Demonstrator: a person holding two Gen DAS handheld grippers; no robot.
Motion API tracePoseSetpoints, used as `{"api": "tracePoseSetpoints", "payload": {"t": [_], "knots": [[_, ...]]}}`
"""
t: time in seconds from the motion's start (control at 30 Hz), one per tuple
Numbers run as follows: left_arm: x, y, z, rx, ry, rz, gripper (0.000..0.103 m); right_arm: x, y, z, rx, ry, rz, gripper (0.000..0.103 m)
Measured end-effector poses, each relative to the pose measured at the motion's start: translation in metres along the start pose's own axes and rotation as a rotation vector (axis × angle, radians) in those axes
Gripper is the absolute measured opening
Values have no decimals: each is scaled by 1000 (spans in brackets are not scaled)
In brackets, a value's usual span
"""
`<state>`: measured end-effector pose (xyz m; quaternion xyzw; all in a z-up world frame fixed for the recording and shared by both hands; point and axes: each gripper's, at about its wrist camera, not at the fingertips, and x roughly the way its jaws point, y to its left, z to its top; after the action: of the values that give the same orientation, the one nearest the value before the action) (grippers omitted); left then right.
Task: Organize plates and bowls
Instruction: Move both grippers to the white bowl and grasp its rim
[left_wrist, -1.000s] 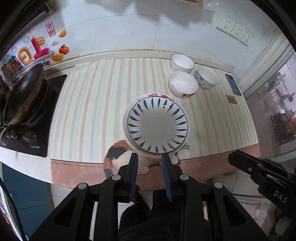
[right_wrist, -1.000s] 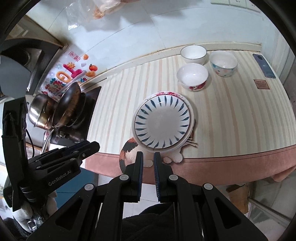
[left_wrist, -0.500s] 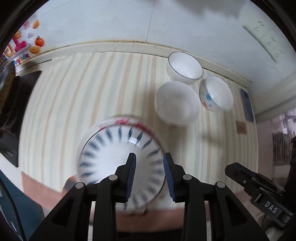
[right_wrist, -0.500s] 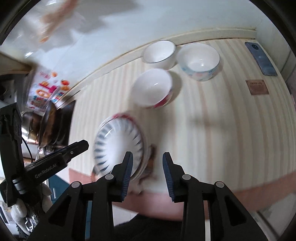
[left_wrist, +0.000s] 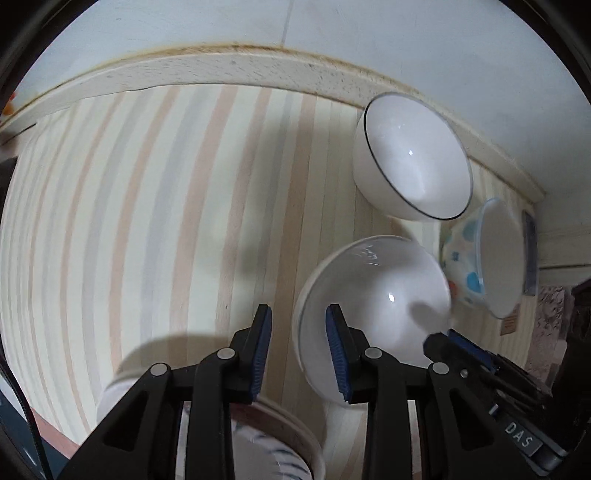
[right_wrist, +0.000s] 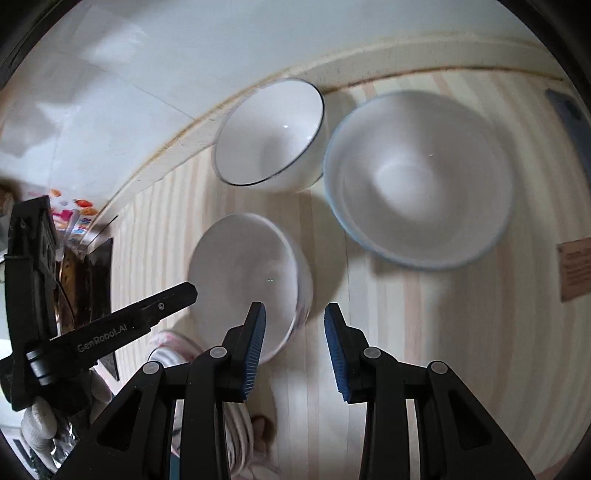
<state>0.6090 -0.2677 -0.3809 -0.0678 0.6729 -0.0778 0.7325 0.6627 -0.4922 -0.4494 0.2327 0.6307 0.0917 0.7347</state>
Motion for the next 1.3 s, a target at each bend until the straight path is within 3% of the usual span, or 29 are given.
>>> {"api": "tracePoseSetpoints", "payload": {"t": [0.07, 0.1, 0.13, 0.43, 0.8, 1.0, 1.3], "knots": [[4, -3, 0, 16, -6, -17, 16, 15, -4, 6, 32, 29, -8, 33], [6, -4, 0, 26, -10, -8, 15, 22, -5, 7, 32, 33, -1, 19], [8, -6, -1, 33, -15, -2, 15, 28, -4, 10, 17, 33, -9, 14], [-7, -27, -20, 70, -35, 2, 15, 21, 1, 0, -23, 16, -38, 14], [-37, -71, -89, 164, -60, -20, 15, -40, -16, -53, -19, 11, -28, 14], [-32, -87, -128, 199, -43, -17, 15, -64, -38, -91, -5, 9, -31, 14], [-10, -92, -154, 201, -19, 0, 15, -61, -67, -130, 30, 41, -32, 14]]}}
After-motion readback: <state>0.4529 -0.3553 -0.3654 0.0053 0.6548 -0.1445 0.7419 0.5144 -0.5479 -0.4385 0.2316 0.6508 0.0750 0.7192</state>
